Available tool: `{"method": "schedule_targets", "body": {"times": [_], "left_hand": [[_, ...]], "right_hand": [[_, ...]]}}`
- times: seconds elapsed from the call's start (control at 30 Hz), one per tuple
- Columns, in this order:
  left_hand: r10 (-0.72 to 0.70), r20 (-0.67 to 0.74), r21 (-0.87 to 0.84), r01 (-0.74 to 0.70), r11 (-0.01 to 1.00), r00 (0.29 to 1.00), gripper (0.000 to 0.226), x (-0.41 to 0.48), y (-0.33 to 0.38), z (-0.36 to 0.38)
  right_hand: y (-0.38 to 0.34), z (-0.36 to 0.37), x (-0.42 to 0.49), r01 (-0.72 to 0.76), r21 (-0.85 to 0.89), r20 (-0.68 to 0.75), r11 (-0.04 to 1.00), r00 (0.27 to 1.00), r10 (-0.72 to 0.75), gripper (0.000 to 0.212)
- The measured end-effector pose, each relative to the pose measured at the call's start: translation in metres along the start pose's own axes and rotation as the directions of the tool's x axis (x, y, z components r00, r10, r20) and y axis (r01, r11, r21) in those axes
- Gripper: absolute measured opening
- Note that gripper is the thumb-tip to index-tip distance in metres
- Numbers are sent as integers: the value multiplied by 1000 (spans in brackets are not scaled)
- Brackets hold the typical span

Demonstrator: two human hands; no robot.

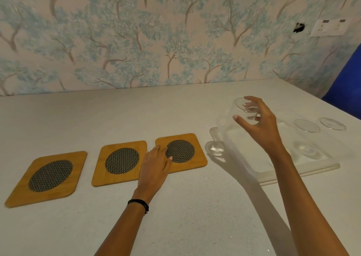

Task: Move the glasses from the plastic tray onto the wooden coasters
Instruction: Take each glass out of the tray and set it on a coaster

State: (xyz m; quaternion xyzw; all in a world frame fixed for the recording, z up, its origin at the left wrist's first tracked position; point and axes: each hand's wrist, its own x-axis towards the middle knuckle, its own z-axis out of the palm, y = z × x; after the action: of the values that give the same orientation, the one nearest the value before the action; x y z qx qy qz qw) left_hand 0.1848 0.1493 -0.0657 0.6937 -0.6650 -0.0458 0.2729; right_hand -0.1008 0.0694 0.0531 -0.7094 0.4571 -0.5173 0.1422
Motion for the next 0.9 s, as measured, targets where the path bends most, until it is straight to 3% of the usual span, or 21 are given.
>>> {"method": "schedule_targets", "body": {"times": [0.47, 0.9], "left_hand": [[15, 22, 21, -15, 1000, 1000, 45, 2, -6, 7], [37, 13, 59, -38, 998, 999, 43, 4, -6, 7]], "right_hand": [[-40, 108, -2, -90, 171, 364, 981, 931, 22, 58], [-46, 137, -12, -100, 166, 443, 981, 897, 17, 60]]}}
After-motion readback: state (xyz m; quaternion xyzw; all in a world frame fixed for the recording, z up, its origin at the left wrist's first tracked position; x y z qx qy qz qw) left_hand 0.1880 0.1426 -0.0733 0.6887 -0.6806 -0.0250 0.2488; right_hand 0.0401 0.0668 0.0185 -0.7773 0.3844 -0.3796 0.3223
